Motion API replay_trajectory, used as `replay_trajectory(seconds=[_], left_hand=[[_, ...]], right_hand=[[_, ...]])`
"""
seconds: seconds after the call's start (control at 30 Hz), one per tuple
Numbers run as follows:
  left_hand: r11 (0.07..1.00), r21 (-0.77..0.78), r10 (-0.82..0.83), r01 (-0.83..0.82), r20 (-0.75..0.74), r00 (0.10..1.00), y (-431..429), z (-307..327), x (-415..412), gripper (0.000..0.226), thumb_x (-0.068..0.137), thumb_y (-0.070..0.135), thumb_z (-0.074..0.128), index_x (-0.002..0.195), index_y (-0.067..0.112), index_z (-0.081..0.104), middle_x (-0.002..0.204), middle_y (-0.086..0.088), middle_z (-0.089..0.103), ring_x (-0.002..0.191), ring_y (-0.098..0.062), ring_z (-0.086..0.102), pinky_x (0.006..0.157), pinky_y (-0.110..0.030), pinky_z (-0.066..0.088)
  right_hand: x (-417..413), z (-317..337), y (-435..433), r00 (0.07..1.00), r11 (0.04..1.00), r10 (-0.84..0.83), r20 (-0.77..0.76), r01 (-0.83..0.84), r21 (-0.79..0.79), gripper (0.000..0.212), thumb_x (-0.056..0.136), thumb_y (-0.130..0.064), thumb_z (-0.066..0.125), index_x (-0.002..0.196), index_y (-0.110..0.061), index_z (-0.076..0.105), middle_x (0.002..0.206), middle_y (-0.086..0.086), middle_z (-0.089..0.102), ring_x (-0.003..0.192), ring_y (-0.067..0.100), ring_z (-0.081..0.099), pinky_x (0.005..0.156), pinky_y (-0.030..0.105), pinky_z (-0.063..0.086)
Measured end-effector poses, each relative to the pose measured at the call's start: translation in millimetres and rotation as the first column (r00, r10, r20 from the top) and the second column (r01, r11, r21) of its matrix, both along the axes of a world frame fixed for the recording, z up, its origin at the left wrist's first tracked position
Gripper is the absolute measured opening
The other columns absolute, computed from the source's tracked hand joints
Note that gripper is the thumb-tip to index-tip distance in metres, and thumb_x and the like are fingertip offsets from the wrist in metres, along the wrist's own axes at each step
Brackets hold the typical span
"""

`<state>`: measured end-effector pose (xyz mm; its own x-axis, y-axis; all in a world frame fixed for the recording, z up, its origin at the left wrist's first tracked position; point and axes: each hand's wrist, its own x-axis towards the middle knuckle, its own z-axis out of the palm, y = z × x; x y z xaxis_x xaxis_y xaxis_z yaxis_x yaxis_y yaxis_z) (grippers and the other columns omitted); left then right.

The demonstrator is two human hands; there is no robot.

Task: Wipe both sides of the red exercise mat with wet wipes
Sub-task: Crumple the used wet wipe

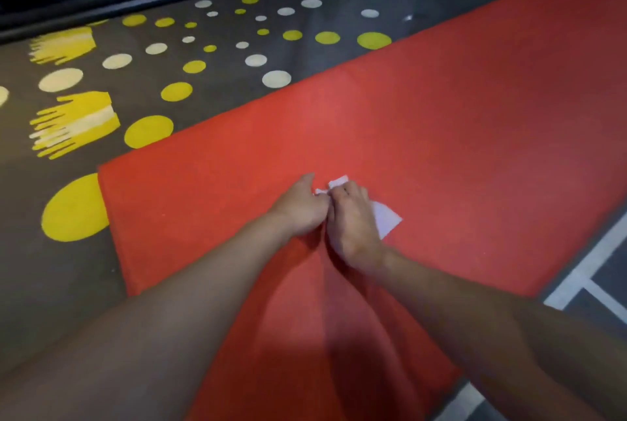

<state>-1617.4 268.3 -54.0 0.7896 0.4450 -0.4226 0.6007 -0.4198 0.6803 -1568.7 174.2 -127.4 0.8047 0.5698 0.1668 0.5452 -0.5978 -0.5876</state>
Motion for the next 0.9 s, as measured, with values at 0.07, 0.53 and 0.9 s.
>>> replay_trajectory(seconds=[0.07, 0.53, 0.9], left_hand=[[0.954, -0.268, 0.141, -0.133, 0.009, 0.99, 2, 24, 2, 0.049, 0.098, 0.032, 0.045, 0.146, 0.024, 0.041, 0.135, -0.001, 0.057, 0.113, -0.024, 0.061, 0.087, -0.035, 0.045], [0.697, -0.67, 0.493, -0.254, 0.191, 0.849, 9, 443, 31, 0.015, 0.091, 0.002, 0.055, 0.088, 0.007, 0.068, 0.072, -0.004, 0.065, 0.057, -0.014, 0.06, 0.051, -0.023, 0.046], [0.753, -0.613, 0.525, -0.24, 0.34, 0.78, -85, 789, 119, 0.021, 0.079, -0.008, 0.066, 0.078, 0.012, 0.06, 0.082, -0.015, 0.064, 0.071, -0.025, 0.06, 0.063, -0.035, 0.048]], right_hand=[[-9, 41, 29, 0.921, 0.936, -0.059, -0.386, 0.185, 0.299, 0.019, 0.092, -0.006, 0.044, 0.09, -0.005, 0.062, 0.085, 0.008, 0.059, 0.08, 0.022, 0.054, 0.069, 0.032, 0.044], [46, 501, 71, 0.593, 0.595, 0.0, -0.805, 0.647, 0.477, 0.026, 0.073, -0.045, 0.033, 0.069, -0.02, 0.04, 0.065, -0.001, 0.047, 0.063, 0.022, 0.045, 0.072, 0.039, 0.039], [107, 851, -57, 0.716, 0.747, -0.118, -0.689, 0.52, 0.413, 0.06, 0.075, -0.045, 0.045, 0.134, -0.031, 0.044, 0.126, 0.004, 0.05, 0.107, 0.025, 0.057, 0.08, 0.039, 0.051]])
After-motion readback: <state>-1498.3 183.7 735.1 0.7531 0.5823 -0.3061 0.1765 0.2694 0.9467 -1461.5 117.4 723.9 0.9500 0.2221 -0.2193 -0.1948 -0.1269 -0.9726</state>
